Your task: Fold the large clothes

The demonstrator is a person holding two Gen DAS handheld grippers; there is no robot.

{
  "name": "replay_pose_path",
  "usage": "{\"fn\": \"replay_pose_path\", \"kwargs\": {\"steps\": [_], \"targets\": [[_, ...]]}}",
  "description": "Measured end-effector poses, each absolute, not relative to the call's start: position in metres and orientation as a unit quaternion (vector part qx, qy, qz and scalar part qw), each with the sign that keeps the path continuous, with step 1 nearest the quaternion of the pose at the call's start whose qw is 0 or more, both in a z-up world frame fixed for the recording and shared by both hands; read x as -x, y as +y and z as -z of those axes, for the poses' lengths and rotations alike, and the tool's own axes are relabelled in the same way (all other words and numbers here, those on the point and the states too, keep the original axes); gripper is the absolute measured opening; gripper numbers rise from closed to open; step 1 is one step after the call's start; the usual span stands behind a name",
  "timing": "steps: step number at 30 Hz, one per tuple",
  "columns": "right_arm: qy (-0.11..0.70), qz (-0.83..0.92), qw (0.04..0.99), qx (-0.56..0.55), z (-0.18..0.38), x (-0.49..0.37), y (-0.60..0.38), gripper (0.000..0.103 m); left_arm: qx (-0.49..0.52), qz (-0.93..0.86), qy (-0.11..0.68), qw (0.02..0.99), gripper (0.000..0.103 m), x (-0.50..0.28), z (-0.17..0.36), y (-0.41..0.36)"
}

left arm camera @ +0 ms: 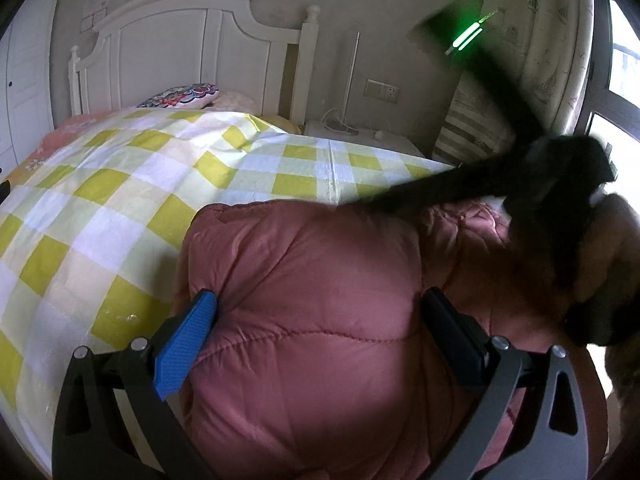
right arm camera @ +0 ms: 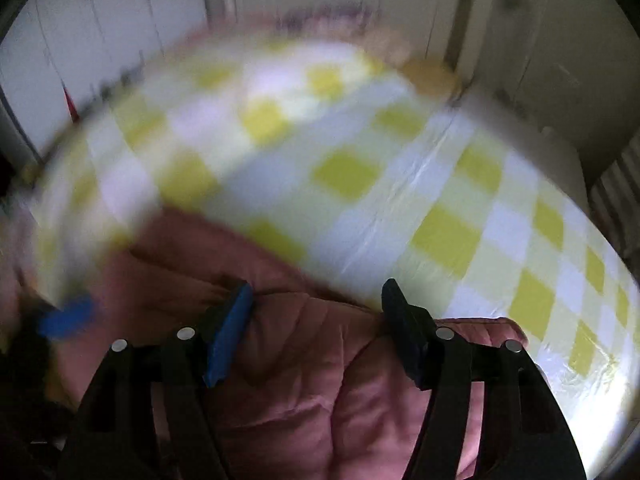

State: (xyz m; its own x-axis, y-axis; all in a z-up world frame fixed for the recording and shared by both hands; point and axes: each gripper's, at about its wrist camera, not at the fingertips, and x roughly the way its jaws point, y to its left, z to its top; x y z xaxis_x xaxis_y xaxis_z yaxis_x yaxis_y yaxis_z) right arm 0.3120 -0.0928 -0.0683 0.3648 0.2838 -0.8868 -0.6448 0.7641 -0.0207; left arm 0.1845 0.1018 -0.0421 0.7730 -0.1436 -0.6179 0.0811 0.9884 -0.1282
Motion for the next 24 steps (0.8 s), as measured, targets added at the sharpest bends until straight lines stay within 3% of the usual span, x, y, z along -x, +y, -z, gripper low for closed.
{"fn": "replay_pose_path", "kwargs": {"steps": [4,7,17,20,21,24], "targets": [[0.492,-0.267,0.805,0.197,0.072,-0.317,-0.088,0.068,0.045,0.055,0.339,0.938,0.101,-0.187,0.044,0.103],[0.486,-0.244,0.818,0.189,0.072,-0.319,-0.094,0.079,0.036,0.051,0.342,0.938,0.101,-0.186,0.044,0.101],[0.392,-0.196,0.893,0.104,0.014,-0.275,-0.176,0.085,0.035,0.057,0.342,0.937,0.101,-0.179,0.046,0.105],[0.436,-0.171,0.876,0.112,0.047,-0.281,-0.195,0.092,0.037,0.055,0.344,0.937,0.101,-0.179,0.046,0.104],[0.470,-0.194,0.857,0.078,0.067,-0.286,-0.205,0.092,0.034,0.054,0.344,0.937,0.101,-0.179,0.046,0.103],[0.465,-0.204,0.861,-0.008,0.064,-0.282,-0.236,0.093,0.023,0.053,0.345,0.937,0.101,-0.178,0.046,0.099]]}}
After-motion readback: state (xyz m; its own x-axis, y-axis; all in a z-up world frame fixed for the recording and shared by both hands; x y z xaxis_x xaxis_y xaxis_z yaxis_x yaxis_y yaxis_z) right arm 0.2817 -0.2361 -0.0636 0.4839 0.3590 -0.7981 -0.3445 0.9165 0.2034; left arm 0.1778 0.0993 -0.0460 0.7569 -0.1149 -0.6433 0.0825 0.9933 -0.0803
